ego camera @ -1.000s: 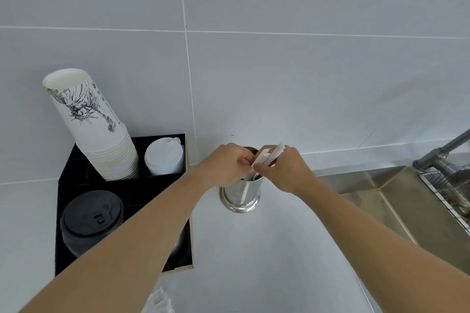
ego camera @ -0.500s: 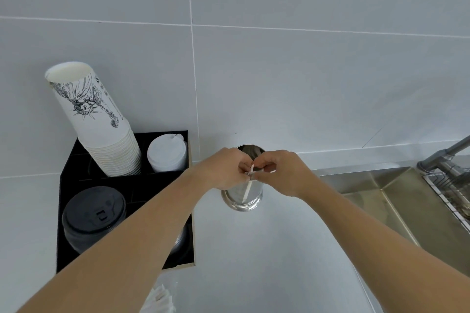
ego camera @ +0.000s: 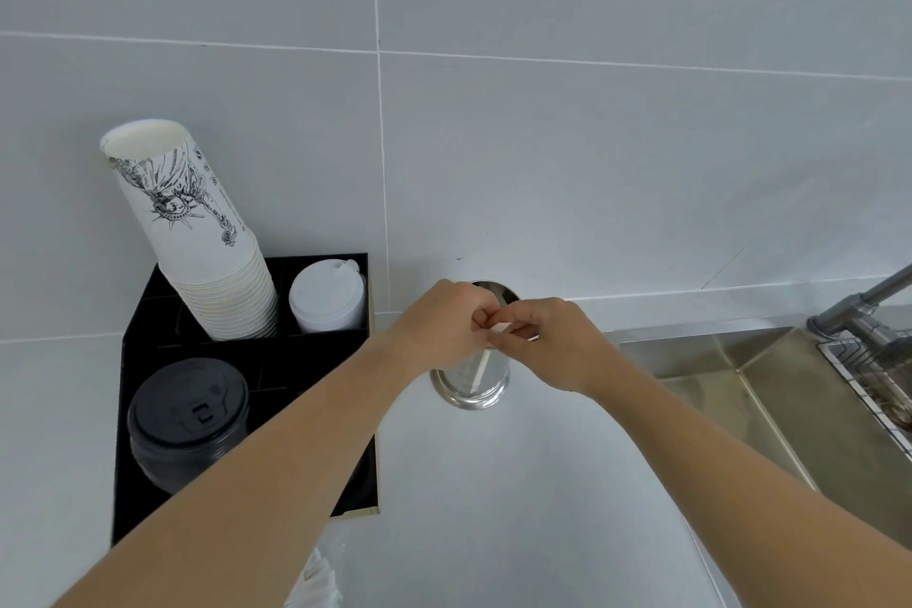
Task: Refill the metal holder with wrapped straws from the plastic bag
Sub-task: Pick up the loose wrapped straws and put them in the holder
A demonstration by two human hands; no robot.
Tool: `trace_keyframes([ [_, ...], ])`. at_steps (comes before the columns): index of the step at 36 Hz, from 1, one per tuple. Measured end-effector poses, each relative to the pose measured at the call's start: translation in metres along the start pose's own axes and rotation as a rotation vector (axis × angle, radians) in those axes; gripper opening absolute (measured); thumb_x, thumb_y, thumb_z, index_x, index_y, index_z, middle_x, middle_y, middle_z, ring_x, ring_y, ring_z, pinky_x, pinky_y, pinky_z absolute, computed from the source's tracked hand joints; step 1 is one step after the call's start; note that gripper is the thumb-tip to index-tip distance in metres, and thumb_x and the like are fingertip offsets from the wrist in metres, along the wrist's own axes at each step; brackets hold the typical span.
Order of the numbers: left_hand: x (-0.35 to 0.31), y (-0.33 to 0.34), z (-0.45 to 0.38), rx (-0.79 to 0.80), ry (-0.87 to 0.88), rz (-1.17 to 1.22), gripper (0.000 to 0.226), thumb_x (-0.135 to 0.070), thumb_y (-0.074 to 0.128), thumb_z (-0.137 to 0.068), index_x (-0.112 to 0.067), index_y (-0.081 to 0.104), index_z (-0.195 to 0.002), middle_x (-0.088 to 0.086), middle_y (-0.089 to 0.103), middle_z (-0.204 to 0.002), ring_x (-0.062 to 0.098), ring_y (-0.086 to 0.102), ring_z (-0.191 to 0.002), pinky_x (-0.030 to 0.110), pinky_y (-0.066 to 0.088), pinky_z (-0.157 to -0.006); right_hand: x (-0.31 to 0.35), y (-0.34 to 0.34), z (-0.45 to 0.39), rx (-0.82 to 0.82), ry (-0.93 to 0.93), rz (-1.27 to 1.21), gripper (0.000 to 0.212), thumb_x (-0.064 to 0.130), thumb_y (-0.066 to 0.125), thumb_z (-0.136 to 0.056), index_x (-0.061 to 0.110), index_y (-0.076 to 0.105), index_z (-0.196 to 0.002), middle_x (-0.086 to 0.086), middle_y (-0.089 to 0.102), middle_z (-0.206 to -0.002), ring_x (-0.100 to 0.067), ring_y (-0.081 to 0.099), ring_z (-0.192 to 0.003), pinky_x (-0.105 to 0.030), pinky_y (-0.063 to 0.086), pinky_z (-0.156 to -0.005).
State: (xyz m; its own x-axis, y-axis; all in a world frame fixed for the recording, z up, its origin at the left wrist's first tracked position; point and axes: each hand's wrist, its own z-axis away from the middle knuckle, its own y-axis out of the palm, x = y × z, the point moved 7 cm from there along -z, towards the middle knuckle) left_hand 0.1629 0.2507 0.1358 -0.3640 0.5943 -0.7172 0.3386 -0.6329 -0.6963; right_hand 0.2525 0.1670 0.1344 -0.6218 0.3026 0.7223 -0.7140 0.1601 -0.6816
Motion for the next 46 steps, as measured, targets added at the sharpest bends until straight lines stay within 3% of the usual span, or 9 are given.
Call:
trace_keyframes([
  [8,-0.004,-0.006,-0.003,-0.116,0.043,0.102,0.01,-0.009,0.069,-0.083,-0.015,0.073,-0.09,0.001,0.076,-0.083,0.01,0.071,-0.076,0.033,0.058,-0.077,0.007,-0.02,0.003,-0.245,-0.112,0.018,0.015,0.009,0.066,-0.087,0.02,0.075,-0.083,0.02,0.068,-0.07,0.007,0.063,-0.067,-0.005,0.042,-0.059],
  [16,0.006,-0.014,-0.003,-0.117,-0.012,-0.087,0.018,-0.001,0.061,-0.084,-0.01,0.073,-0.094,0.009,0.075,-0.091,0.023,0.068,-0.086,0.04,0.056,-0.08,-0.001,-0.006,0.002,-0.197,-0.157,0.26,0.018,0.006,0.062,-0.087,0.016,0.076,-0.083,-0.001,0.066,-0.062,-0.016,0.049,-0.053,-0.028,0.04,-0.053],
  [29,0.04,-0.013,0.031,-0.167,-0.171,-0.076,0.021,-0.009,0.06,-0.087,-0.007,0.072,-0.104,0.009,0.072,-0.098,0.025,0.065,-0.093,0.038,0.052,-0.086,-0.013,0.022,0.009,0.089,-0.043,0.456,0.041,0.032,0.053,-0.097,0.027,0.053,-0.138,0.001,0.056,-0.141,-0.026,0.052,-0.123,-0.031,0.038,-0.097],
  [34,0.048,-0.007,0.052,-0.2,-0.238,0.061,0.015,-0.018,0.064,-0.086,-0.013,0.072,-0.099,0.0,0.071,-0.092,0.016,0.066,-0.087,0.03,0.054,-0.081,-0.016,0.008,0.015,-0.014,0.024,0.233,0.041,0.033,0.058,-0.094,0.028,0.057,-0.135,0.006,0.062,-0.134,-0.009,0.06,-0.099,-0.016,0.037,-0.085],
  [37,0.05,-0.006,0.079,-0.252,-0.28,0.211,0.014,-0.027,0.068,-0.086,-0.023,0.072,-0.099,-0.015,0.07,-0.088,-0.006,0.065,-0.08,0.005,0.046,-0.07,-0.018,0.002,0.022,-0.076,0.108,-0.069,0.028,0.032,0.059,-0.091,0.015,0.065,-0.112,-0.015,0.067,-0.119,-0.03,0.063,-0.094,-0.041,0.051,-0.081],
  [39,0.052,-0.005,0.103,-0.286,-0.313,0.338,0.011,-0.027,0.071,-0.084,-0.029,0.073,-0.094,-0.017,0.072,-0.085,-0.009,0.065,-0.079,0.003,0.045,-0.066,-0.02,0.002,0.03,-0.099,0.162,-0.301,0.028,0.028,0.06,-0.088,0.004,0.059,-0.103,-0.029,0.057,-0.115,-0.044,0.056,-0.089,-0.049,0.013,-0.079],
  [40,0.054,-0.005,0.118,-0.305,-0.342,0.41,0.01,-0.026,0.072,-0.083,-0.031,0.073,-0.091,-0.016,0.074,-0.084,-0.009,0.066,-0.08,0.002,0.046,-0.066,-0.021,0.004,0.035,-0.108,0.192,-0.406,0.024,0.026,0.062,-0.088,0.006,0.063,-0.101,-0.03,0.057,-0.115,-0.046,0.056,-0.093,-0.063,0.032,-0.097],
  [42,0.059,-0.002,0.148,-0.322,-0.406,0.531,0.012,-0.024,0.073,-0.083,-0.033,0.074,-0.09,-0.012,0.076,-0.084,-0.004,0.068,-0.082,0.005,0.047,-0.069,-0.025,0.013,0.044,-0.105,0.258,-0.61,0.015,0.021,0.065,-0.09,0.016,0.075,-0.099,-0.018,0.07,-0.11,-0.028,0.069,-0.096,-0.039,0.054,-0.094],
  [46,0.082,0.008,0.22,-0.344,-0.546,0.629,0.014,-0.026,0.071,-0.085,-0.032,0.074,-0.097,-0.013,0.077,-0.093,0.001,0.07,-0.09,0.015,0.05,-0.077,-0.03,0.048,0.067,-0.026,0.353,-0.829,0.017,0.018,0.06,-0.095,0.016,0.073,-0.106,-0.004,0.076,-0.107,-0.018,0.071,-0.099,-0.034,0.054,-0.086],
])
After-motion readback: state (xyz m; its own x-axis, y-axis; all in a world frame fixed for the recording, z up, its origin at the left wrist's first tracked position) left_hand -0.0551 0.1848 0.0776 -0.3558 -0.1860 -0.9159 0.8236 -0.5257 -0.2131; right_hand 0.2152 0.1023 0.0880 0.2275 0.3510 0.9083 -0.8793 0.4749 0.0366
